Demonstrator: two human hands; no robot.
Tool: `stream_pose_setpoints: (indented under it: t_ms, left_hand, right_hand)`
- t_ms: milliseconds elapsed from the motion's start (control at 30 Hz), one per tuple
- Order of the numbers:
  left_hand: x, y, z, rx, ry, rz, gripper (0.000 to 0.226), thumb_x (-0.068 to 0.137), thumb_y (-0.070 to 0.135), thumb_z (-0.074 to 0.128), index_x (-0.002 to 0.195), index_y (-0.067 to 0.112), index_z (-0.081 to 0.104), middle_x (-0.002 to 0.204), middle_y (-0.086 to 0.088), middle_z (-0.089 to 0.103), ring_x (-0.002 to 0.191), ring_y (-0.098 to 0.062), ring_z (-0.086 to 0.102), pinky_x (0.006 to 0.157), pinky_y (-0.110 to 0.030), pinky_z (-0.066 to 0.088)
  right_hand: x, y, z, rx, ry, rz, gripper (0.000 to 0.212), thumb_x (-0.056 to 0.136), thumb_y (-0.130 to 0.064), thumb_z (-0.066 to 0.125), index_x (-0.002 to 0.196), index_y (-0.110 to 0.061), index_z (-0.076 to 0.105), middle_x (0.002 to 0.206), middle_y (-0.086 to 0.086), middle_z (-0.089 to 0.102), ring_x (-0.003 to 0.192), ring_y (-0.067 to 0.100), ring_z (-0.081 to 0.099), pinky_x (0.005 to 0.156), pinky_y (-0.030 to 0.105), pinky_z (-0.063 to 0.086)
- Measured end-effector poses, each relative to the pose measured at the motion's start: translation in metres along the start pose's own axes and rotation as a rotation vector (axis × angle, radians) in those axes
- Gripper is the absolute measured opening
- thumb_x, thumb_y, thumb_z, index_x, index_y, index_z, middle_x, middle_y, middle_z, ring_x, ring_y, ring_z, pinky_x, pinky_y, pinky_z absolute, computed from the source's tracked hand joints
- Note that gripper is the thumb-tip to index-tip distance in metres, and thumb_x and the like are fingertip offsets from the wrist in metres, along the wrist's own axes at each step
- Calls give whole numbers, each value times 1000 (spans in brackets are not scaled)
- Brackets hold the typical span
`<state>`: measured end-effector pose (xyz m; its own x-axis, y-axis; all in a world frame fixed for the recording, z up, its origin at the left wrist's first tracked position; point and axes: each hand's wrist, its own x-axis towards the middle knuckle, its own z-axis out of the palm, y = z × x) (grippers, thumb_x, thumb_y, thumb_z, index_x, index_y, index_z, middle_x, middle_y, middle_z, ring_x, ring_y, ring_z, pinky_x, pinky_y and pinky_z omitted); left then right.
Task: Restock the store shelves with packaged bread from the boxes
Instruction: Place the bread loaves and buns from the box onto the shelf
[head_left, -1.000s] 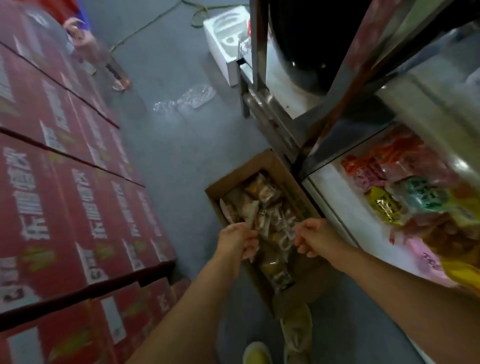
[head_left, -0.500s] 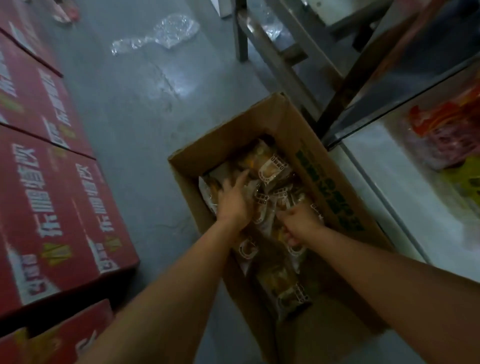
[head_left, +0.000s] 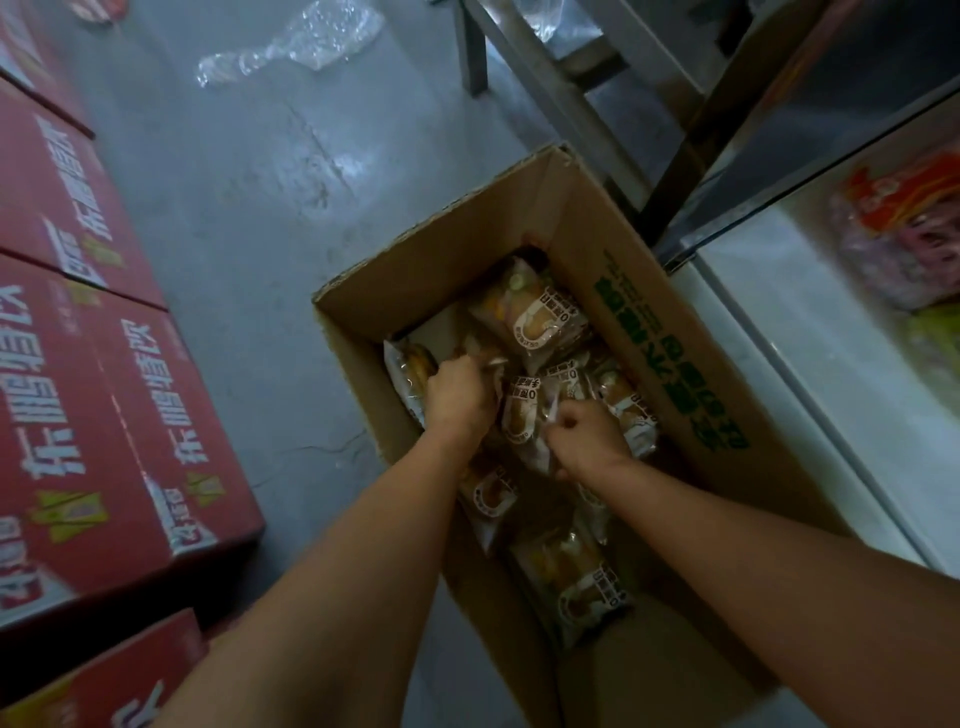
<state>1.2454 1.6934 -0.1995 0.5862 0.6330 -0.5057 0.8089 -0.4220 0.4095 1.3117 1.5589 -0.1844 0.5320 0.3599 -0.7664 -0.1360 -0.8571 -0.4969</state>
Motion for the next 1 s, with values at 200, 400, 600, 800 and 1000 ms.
stream_pose_setpoints:
  t_ms: [200, 400, 600, 800, 1000]
  left_hand:
    - [-59, 21, -30, -872, -40, -180, 26, 104, 17, 47, 120, 23, 67, 128, -2, 66, 116, -16, 62, 100, -35, 52]
    - [-145, 54, -80, -1317, -207, -378, 25, 105, 27, 43, 115, 27, 65, 121, -11, 68, 106, -36, 67, 76, -48, 59]
    - [-226, 105, -138, -1620, -334, -460, 42, 103, 44, 38, 132, 18, 57, 129, -19, 64, 116, -43, 61, 89, -59, 52]
    - [-319, 179, -219, -1400, -332, -319, 52, 87, 36, 71, 129, 10, 57, 121, -19, 67, 107, -38, 67, 72, -49, 60]
    - [-401, 226, -283, -1396, -323, -292, 30, 92, 13, 65, 120, 9, 54, 109, -21, 69, 94, -38, 70, 66, -50, 61]
  right_hand:
    - [-64, -10, -52, 300, -29, -11, 19, 96, -10, 50, 82, -9, 62, 81, 6, 63, 73, 16, 61, 59, 24, 43]
    - [-151, -30, -117, 510, 141, 15, 26, 89, -5, 51, 65, -13, 61, 65, 3, 62, 58, 12, 60, 48, 21, 41]
    - [-260, -50, -182, 734, 67, 37, 18, 90, -4, 46, 91, -7, 64, 90, 17, 69, 89, 32, 66, 67, 39, 56]
    - [-379, -61, -242, 936, 108, 7, 23, 87, 0, 44, 99, 0, 64, 94, 21, 67, 90, 34, 66, 67, 40, 55]
    - [-500, -60, -291, 977, 89, -159, 28, 84, 8, 47, 109, 6, 61, 100, 24, 67, 81, 30, 69, 67, 40, 60]
